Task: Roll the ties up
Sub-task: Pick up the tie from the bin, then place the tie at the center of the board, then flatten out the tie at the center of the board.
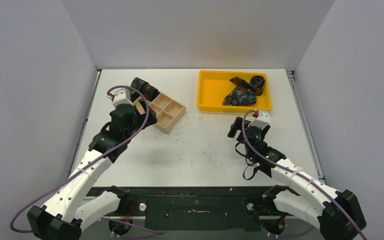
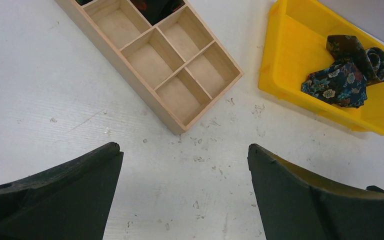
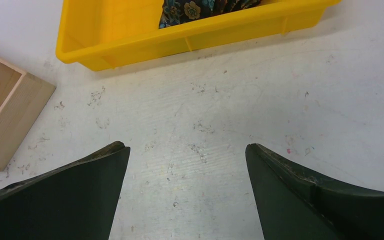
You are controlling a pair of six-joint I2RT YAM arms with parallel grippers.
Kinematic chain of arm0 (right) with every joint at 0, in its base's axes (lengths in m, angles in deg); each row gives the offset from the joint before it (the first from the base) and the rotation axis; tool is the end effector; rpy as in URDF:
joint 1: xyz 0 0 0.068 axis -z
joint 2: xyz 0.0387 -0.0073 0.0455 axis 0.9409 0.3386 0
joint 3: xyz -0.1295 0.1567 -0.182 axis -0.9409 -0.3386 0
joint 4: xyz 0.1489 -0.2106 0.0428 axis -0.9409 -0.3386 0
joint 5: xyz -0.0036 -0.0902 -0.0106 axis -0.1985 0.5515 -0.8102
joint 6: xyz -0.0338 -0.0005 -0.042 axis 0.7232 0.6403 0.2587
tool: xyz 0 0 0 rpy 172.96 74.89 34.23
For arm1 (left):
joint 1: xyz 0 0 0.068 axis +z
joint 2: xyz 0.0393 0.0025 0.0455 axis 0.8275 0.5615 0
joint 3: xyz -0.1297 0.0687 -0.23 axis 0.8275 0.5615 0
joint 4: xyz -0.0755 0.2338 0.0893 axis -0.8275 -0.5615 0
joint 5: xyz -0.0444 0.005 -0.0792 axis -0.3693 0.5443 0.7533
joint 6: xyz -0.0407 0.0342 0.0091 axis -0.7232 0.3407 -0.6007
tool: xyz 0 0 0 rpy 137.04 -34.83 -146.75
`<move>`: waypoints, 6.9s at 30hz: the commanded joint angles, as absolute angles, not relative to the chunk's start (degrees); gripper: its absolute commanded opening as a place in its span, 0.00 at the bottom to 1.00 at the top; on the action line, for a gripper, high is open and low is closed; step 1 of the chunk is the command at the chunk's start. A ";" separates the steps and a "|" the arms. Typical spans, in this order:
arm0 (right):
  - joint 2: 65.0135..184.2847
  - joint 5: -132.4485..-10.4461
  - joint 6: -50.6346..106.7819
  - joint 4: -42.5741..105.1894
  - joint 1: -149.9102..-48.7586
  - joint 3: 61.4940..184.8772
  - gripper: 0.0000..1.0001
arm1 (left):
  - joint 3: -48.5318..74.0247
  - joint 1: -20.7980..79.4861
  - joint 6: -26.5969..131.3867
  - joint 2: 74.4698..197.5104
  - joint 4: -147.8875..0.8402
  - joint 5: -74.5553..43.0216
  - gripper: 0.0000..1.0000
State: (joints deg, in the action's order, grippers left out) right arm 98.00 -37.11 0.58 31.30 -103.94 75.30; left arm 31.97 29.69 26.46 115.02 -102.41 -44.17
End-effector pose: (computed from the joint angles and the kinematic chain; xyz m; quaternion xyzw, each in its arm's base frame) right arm 0.1804 0.1012 0.2233 0.1243 0.8303 0.1198 0.5300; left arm 0.1917 -0.0804 0.3310 -0.1729 0.8321 -0.1388 0.5083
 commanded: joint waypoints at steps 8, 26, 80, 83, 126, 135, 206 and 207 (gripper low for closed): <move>103.45 -36.84 1.17 33.14 -103.00 86.52 0.90 | 33.04 30.09 26.01 113.48 -99.39 -41.30 0.96; 136.22 -44.56 2.07 37.02 -81.62 112.15 0.80 | 40.04 30.20 28.48 105.37 -94.37 -43.39 0.96; 170.05 -51.07 -12.46 24.64 -70.30 145.38 0.05 | 40.23 37.36 24.03 113.68 -93.03 -28.91 0.97; 166.90 -52.38 -10.39 25.05 -70.32 146.79 0.05 | 40.19 37.47 23.83 113.22 -93.01 -28.58 0.97; 88.44 -79.55 -0.55 29.69 -95.13 67.60 0.33 | 41.14 15.82 30.85 108.41 -92.44 -27.19 0.97; 75.57 -67.46 2.30 13.08 -96.01 76.83 1.00 | 45.04 11.64 27.70 105.99 -98.51 -36.57 0.96; 109.89 -57.66 -1.68 24.38 -110.50 73.98 0.70 | 36.86 3.32 29.84 153.02 -81.60 -34.34 0.30; 110.54 -58.60 -1.27 25.10 -110.66 74.10 0.71 | 37.18 3.37 29.69 152.10 -81.60 -34.44 0.31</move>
State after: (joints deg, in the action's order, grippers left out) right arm 109.06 -57.81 -1.95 20.68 -110.06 71.93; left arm 35.95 3.05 30.57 155.98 -80.60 -33.13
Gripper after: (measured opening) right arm 0.687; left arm 0.300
